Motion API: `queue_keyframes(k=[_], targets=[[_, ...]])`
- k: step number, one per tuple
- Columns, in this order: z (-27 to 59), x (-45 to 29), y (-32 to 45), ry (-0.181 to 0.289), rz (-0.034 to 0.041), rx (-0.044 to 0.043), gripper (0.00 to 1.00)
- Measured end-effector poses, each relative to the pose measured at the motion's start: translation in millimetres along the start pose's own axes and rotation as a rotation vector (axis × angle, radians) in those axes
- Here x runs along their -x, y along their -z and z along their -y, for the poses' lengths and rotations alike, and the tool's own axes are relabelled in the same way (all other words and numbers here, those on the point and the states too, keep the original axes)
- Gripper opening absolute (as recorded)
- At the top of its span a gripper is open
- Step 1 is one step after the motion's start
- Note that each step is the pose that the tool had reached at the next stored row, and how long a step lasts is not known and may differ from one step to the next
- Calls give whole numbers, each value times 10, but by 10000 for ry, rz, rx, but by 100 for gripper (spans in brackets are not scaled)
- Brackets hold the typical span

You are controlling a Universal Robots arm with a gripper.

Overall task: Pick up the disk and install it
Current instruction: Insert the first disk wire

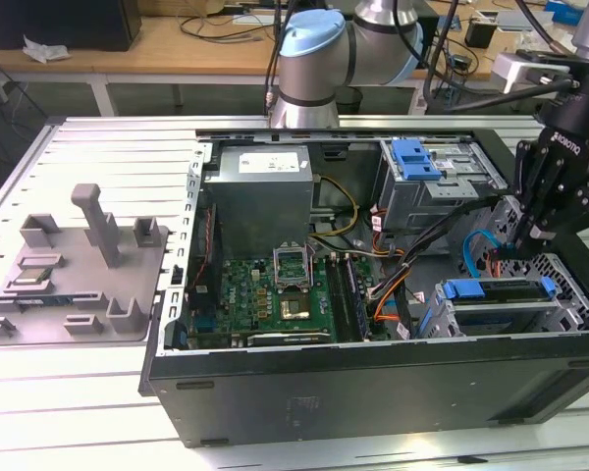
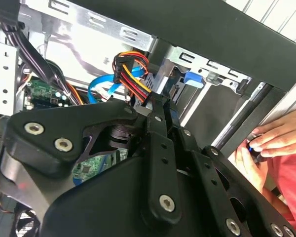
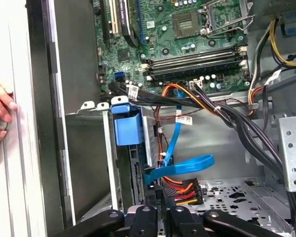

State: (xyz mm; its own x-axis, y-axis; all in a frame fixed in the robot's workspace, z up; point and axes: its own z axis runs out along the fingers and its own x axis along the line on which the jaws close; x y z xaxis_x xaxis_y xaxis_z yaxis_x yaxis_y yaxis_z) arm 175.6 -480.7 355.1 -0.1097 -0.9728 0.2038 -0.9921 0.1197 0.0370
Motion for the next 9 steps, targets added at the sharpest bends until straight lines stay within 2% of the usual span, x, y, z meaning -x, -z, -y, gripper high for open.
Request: queue_keyframes(k=[9], targets=[[-34,-51,-11,611,-9,-140,16]])
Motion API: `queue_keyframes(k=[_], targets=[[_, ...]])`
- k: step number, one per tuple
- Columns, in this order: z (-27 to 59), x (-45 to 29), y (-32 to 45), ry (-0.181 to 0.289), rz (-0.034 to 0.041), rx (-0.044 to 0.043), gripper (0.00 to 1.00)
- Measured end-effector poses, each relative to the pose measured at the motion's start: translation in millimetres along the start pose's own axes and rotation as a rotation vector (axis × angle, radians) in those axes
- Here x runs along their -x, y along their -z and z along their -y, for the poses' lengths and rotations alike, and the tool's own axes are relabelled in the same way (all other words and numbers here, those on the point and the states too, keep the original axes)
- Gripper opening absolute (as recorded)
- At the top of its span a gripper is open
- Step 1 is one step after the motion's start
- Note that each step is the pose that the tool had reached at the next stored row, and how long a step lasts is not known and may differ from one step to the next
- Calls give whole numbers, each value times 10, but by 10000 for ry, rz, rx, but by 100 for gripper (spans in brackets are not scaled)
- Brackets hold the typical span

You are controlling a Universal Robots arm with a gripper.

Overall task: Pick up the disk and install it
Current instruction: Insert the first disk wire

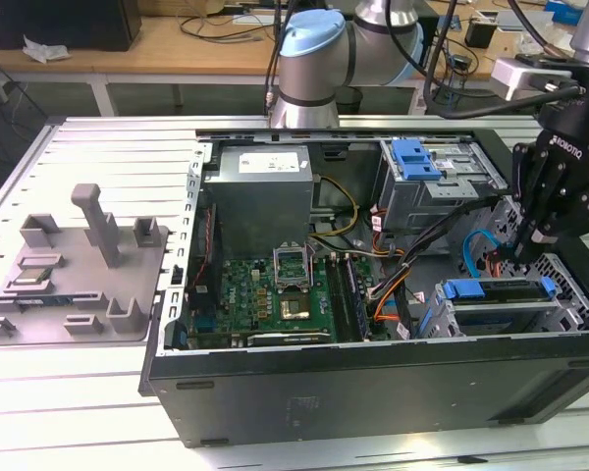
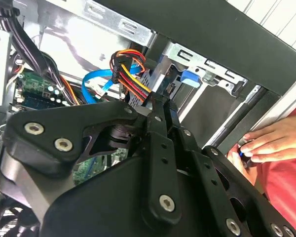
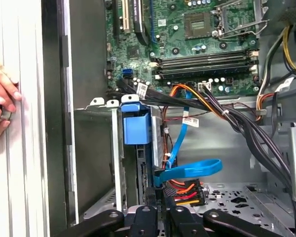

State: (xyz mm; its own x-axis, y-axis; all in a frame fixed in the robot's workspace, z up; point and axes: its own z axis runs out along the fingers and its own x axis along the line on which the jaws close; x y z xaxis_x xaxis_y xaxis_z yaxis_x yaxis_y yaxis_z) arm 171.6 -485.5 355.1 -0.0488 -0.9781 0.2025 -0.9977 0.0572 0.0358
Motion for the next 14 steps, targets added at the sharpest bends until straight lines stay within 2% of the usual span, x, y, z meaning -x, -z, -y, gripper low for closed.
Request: queue_keyframes(k=[4,7,12,14], targets=[[-17,-40,-9,186,18,-56,16],[-23,-80,-18,239,91,-83,16],[-24,-81,-18,241,93,-83,16],[-23,-102,-22,244,175,-81,16]])
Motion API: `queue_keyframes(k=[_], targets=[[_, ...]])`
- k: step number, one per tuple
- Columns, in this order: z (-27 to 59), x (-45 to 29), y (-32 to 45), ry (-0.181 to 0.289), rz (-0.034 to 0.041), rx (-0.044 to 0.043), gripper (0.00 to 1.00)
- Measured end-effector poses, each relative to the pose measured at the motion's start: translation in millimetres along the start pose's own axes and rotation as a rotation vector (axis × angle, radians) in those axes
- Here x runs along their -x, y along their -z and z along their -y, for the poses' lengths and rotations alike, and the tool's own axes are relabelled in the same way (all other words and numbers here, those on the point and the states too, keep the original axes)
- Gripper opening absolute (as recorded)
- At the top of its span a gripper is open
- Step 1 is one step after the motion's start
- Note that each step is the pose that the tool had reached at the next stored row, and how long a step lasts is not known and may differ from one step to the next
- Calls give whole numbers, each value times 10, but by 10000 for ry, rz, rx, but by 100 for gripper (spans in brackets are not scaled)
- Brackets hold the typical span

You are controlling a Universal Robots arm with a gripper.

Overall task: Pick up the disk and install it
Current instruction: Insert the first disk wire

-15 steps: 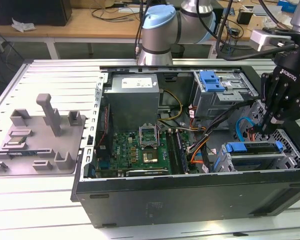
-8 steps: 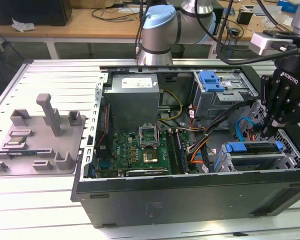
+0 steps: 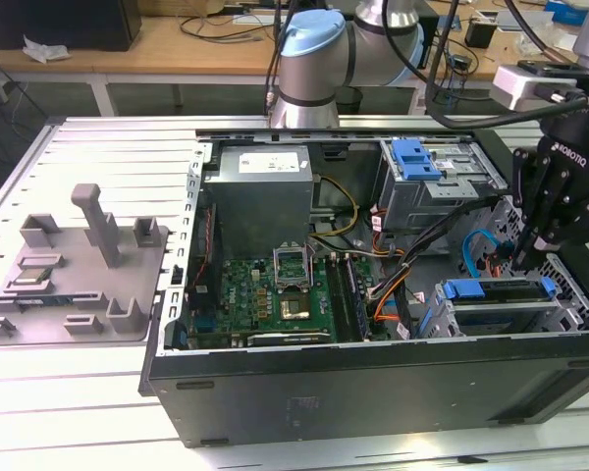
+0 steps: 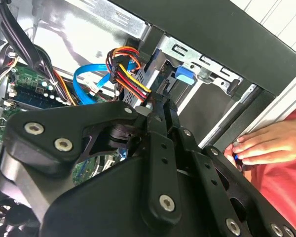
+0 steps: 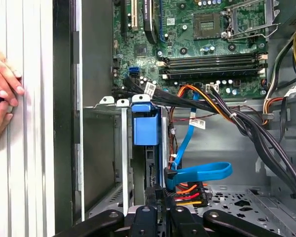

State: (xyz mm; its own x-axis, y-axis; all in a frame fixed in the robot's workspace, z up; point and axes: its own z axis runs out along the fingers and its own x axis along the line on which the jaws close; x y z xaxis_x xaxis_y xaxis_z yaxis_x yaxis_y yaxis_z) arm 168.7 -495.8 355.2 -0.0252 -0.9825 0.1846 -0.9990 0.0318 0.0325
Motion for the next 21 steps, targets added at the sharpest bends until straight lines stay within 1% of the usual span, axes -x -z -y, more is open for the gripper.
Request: queue_keyframes(k=[2,4,11,12,14,15,16,17,19,21], targets=[[1,-26,-5,7,173,4,16],[2,-57,-11,12,309,8,16],[-8,-145,-17,20,608,-2,16],[-12,-156,-19,21,665,-7,16],[-19,-180,-22,24,812,-21,16],[-19,-191,-25,27,905,-26,16],[-19,-198,-26,30,962,-27,16],[-18,-204,-26,31,994,-27,16],[-19,-212,-28,30,1031,-26,16],[-19,-216,-28,32,1052,-26,16]])
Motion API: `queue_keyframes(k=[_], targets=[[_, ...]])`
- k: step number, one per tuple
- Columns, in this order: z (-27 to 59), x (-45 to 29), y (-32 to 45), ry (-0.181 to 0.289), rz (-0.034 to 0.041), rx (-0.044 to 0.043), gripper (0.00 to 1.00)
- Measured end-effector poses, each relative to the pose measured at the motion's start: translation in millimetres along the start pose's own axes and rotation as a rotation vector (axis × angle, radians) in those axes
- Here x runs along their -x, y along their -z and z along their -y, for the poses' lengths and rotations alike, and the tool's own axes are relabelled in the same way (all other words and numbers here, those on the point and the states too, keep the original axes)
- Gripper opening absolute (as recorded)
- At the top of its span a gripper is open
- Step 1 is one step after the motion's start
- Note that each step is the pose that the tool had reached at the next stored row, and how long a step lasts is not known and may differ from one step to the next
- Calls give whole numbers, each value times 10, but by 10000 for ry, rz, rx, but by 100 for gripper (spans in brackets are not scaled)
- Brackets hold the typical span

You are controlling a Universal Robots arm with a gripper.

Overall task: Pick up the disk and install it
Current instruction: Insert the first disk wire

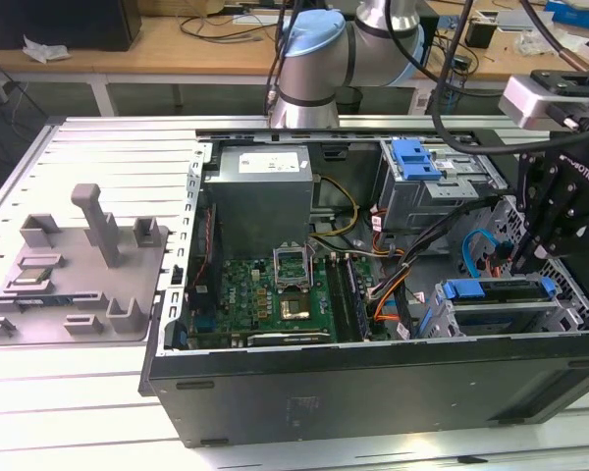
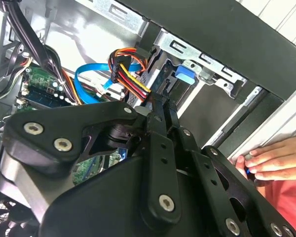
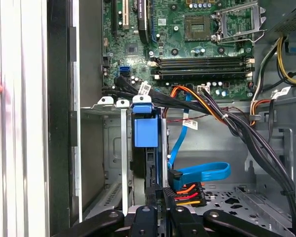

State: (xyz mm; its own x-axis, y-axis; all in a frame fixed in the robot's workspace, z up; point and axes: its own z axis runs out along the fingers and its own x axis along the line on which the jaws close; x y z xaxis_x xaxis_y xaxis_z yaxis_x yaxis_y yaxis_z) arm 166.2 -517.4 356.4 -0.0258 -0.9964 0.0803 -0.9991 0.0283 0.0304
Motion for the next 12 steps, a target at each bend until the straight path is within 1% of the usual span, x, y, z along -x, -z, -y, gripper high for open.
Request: queue_keyframes(k=[10,11,12], targets=[[0,-6,0,0,20,1,16],[0,-8,-1,0,36,0,16],[0,-13,-1,2,90,3,16]])
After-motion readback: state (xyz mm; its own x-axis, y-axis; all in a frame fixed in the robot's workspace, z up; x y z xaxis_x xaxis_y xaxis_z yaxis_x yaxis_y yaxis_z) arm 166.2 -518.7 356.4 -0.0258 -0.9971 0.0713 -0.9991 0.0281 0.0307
